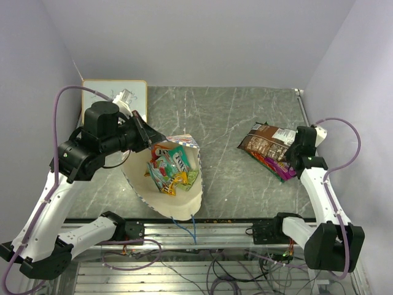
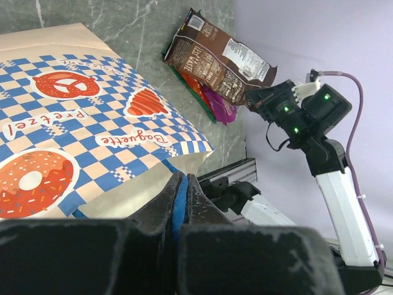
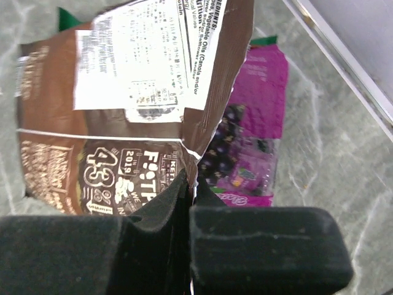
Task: Take the snacks out of the paper bag
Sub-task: Place the snack at the center of the board.
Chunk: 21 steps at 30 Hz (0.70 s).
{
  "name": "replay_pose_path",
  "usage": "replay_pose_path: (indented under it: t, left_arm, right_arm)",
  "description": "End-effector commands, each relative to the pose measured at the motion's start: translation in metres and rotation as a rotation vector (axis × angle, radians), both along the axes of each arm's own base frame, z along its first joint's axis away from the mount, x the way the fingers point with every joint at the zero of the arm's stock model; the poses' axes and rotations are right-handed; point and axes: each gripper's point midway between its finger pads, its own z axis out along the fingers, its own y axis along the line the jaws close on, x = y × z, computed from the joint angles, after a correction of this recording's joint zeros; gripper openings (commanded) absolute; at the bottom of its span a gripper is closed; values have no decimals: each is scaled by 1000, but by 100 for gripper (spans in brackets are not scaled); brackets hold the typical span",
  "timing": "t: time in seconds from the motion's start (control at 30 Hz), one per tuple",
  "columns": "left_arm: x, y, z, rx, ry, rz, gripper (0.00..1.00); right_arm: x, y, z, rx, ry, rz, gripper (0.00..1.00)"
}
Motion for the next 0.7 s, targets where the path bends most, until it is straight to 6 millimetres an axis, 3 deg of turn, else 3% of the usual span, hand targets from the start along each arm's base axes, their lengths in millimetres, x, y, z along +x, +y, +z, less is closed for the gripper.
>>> replay_pose_path:
  t: [0.0, 0.13, 0.3, 0.43, 0.53, 0.67]
  left_arm:
    - [-5, -8, 7, -34, -20, -50, 7]
    - [-8, -11, 8, -47, -20, -70, 7]
    - [-13, -17, 5, -80, -6, -102, 7]
    - [-14, -20, 3, -92, 3, -120, 7]
    - [-14, -21, 4, -89, 4, -127, 7]
    - [-15, -21, 6, -90, 1, -129, 7]
  right_arm:
    - [-21, -24, -21, -44, 83, -146, 0]
    - [-31, -24, -40, -23, 144, -162, 1]
    - [-38, -27, -38, -27, 132, -196, 9]
    - [-43, -31, -40, -29, 140, -235, 23]
    - [-47, -32, -35, -16, 151, -271, 31]
    - [-48, -34, -10, -26, 130, -286, 46]
